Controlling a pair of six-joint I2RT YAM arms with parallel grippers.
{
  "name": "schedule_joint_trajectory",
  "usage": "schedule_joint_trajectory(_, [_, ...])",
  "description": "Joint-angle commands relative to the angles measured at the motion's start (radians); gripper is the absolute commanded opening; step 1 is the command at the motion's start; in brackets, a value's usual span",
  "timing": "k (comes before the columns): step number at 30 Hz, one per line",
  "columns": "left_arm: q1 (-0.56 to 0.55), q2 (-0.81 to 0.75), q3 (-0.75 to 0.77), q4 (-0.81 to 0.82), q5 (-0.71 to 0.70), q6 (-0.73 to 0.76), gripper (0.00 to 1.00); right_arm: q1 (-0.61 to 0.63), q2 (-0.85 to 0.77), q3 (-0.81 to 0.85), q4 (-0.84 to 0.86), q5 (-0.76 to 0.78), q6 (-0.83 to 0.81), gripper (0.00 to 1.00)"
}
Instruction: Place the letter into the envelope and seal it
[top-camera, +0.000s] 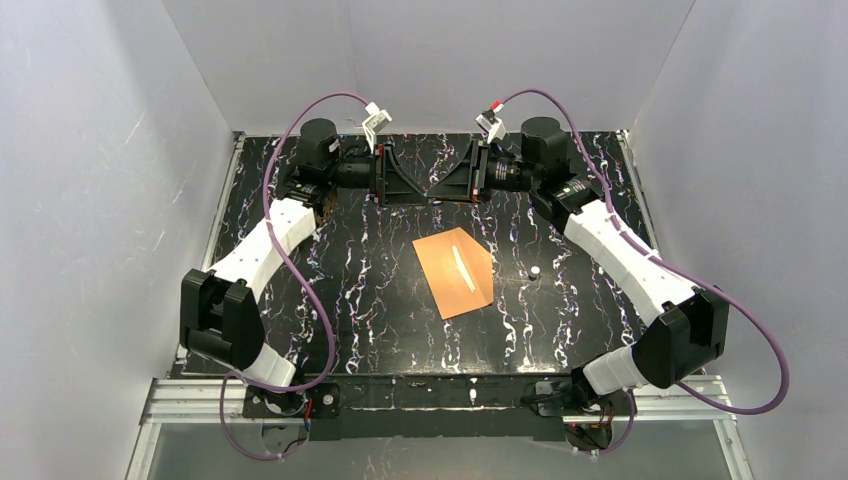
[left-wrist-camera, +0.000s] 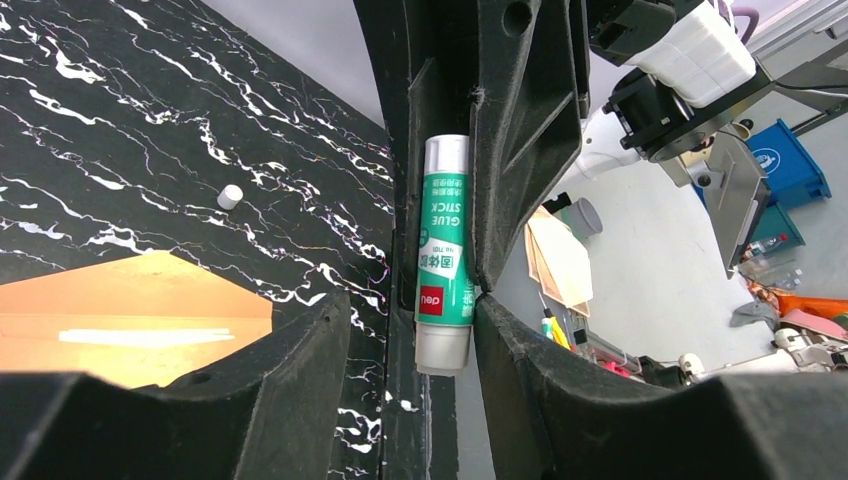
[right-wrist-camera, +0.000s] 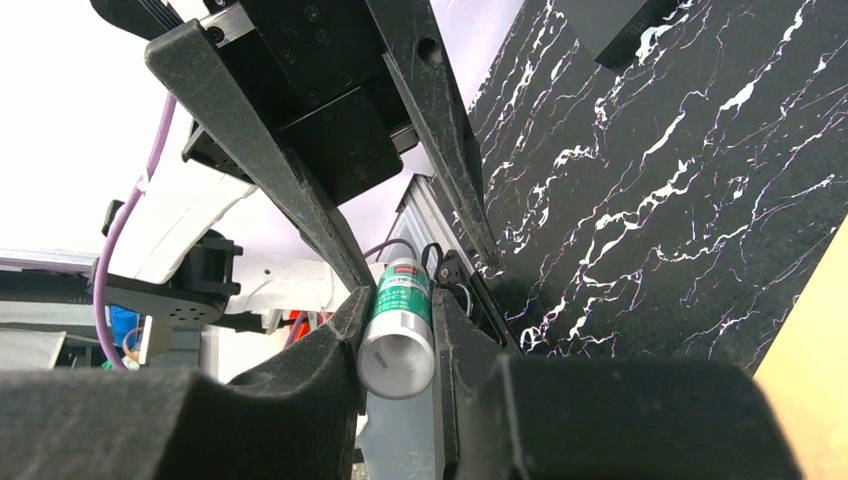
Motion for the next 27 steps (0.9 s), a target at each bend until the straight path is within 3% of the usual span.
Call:
schedule_joint_trajectory(1, [0.006, -0.021, -0.002, 0.011, 0.01, 0.011, 0.48, 0.0, -0.008, 0.017, 0.002, 0.014, -0.026, 0.01])
schedule_joint_trajectory(7, [0.051, -0.079, -0.035, 0.011, -0.048, 0.041, 0.53, 0.0, -0.024, 0.035, -0.223, 0.174, -0.27, 0.01])
schedule_joint_trajectory(13, [0.237, -0.208, -0.108, -0.021, -0.205, -0.024, 0.61, 0.002, -0.086, -0.074, -0.292, 0.394, -0.45, 0.01])
schedule_joint_trajectory(15, [0.295, -0.275, -0.125, -0.148, -0.372, 0.056, 0.79, 0.009, -0.111, -0.126, -0.278, 0.471, -0.491, 0.01])
schedule_joint_trajectory(16, [0.314, -0.293, -0.099, -0.292, -0.482, 0.123, 0.95, 0.019, -0.119, -0.149, -0.274, 0.538, -0.51, 0.01])
schedule_joint_trajectory(17, [0.318, -0.293, -0.044, -0.465, -0.567, 0.204, 0.98, 0.028, -0.126, -0.17, -0.272, 0.578, -0.523, 0.01])
schedule_joint_trajectory(19, [0.319, -0.275, 0.055, -0.7, -0.704, 0.336, 0.98, 0.047, -0.134, -0.208, -0.273, 0.663, -0.537, 0.01])
schedule_joint_trajectory(20, [0.321, -0.282, 0.063, -0.742, -0.766, 0.348, 0.98, 0.059, -0.135, -0.223, -0.277, 0.709, -0.538, 0.01])
schedule_joint_trajectory(25, [0.33, -0.304, -0.017, -0.672, -0.712, 0.284, 0.98, 0.156, -0.109, -0.252, -0.299, 0.888, -0.534, 0.01])
schedule_joint_trajectory(27, [0.328, -0.272, -0.059, -0.639, -0.619, 0.193, 0.86, 0.201, -0.079, -0.251, -0.309, 0.94, -0.524, 0.01])
